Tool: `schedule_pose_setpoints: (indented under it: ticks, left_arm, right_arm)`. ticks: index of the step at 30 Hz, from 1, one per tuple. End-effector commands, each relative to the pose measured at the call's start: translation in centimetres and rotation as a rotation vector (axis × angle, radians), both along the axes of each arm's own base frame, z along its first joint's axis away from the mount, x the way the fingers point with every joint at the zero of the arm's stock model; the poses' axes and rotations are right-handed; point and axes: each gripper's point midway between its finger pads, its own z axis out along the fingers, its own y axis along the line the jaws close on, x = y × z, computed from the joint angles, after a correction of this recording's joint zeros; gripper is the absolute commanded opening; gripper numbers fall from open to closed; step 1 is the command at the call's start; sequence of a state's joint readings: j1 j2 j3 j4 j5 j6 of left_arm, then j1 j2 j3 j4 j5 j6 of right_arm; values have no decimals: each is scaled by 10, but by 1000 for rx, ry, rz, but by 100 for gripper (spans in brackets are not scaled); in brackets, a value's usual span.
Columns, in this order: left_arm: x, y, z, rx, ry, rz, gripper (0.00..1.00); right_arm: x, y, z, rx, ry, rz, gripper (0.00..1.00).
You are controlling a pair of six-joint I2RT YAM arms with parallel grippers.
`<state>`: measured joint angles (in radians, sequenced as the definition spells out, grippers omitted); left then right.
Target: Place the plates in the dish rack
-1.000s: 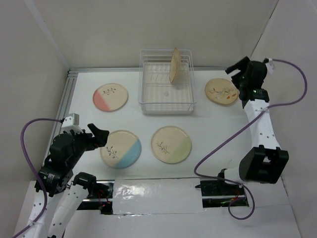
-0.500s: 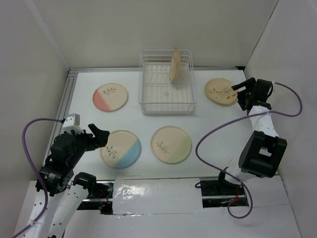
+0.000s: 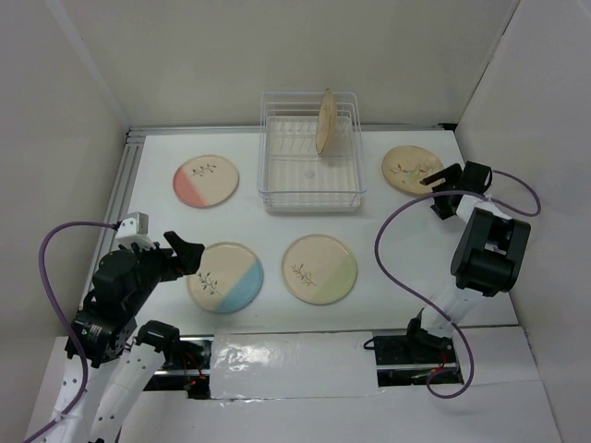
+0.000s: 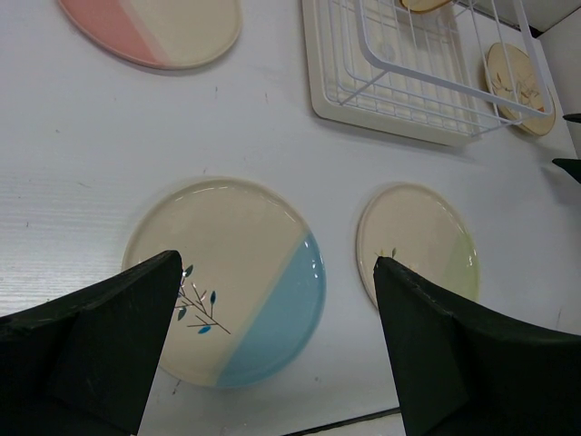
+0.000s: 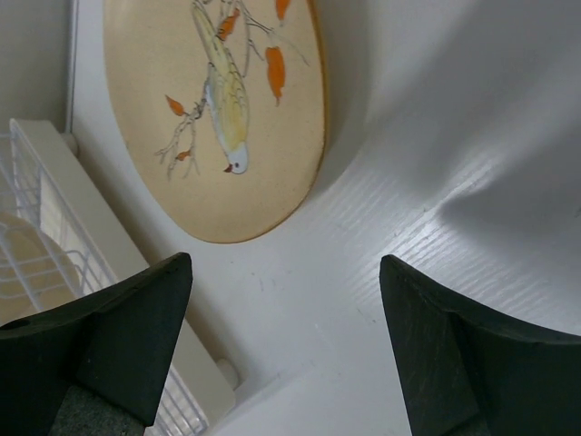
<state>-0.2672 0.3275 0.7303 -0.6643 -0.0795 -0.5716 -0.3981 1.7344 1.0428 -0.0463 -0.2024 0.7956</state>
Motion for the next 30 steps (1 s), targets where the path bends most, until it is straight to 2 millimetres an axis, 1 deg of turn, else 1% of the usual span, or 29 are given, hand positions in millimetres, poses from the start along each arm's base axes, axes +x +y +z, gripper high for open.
schedule_pose_setpoints:
  ticks: [1, 2, 3, 4, 5, 6, 7, 8, 10, 13, 14, 15, 17, 18, 22, 23, 24, 27, 28, 29, 30]
  left_arm:
    - [3, -3, 14, 6, -66, -22, 100]
    - [3, -3, 14, 6, -66, -22, 100]
    - [3, -3, 14, 6, -66, -22, 100]
    - [3, -3, 14, 6, -66, -22, 100]
    - [3, -3, 14, 6, -66, -22, 100]
    - [4, -3, 12, 8, -58, -22, 100]
    - [4, -3, 12, 8, -57, -22, 100]
    - [4, -3, 12, 8, -57, -22, 100]
    - [5, -3, 10, 10, -49, -23, 100]
    - [5, -3, 10, 10, -49, -23, 100]
    - [7, -4, 9, 13, -40, -23, 100]
    - [7, -4, 9, 13, -40, -23, 100]
    - [6, -2, 7, 18, -31, -14, 100]
    - [6, -2, 7, 18, -31, -14, 100]
    - [7, -2, 5, 20, -23, -14, 100]
    - [7, -2, 5, 20, -23, -14, 100]
    - [7, -2, 5, 20, -23, -14, 100]
    - [8, -2, 3, 23, -14, -14, 100]
    - [8, -2, 3, 23, -14, -14, 100]
    - [8, -2, 3, 23, -14, -14, 100]
    - [8, -2, 3, 23, -14, -14, 100]
  right_arm:
    - [9, -12, -5, -7, -59, -4, 90]
    - [8, -16, -10, -3, -50, -14, 90]
    - [10, -13, -12, 9, -56, 2, 90]
    - [10, -12, -21, 14, -44, 14, 90]
    - [10, -17, -25, 15, -43, 5, 90]
    - [11, -14, -28, 28, -47, 21, 89]
    - [14, -18, -31, 30, -62, 21, 89]
    - [14, -17, -37, 32, -58, 21, 89]
    - [18, -15, -43, 43, -71, 39, 87]
    - [21, -18, -49, 57, -85, 39, 85]
    - [19, -17, -58, 63, -75, 39, 85]
    - [21, -21, -57, 69, -93, 30, 85]
    - [19, -16, -67, 94, -76, 44, 82]
    - [22, -17, -74, 97, -72, 44, 81]
    - [17, -14, -97, 125, -33, 48, 76]
    - [19, -13, -100, 134, -32, 56, 75]
    - [17, -10, -109, 147, -21, 62, 74]
    - [16, -10, -120, 158, -2, 61, 65]
    - [13, -8, -129, 168, 16, 60, 65]
    - [15, -9, -131, 162, 17, 66, 63]
    - [12, -7, -141, 172, 37, 64, 61]
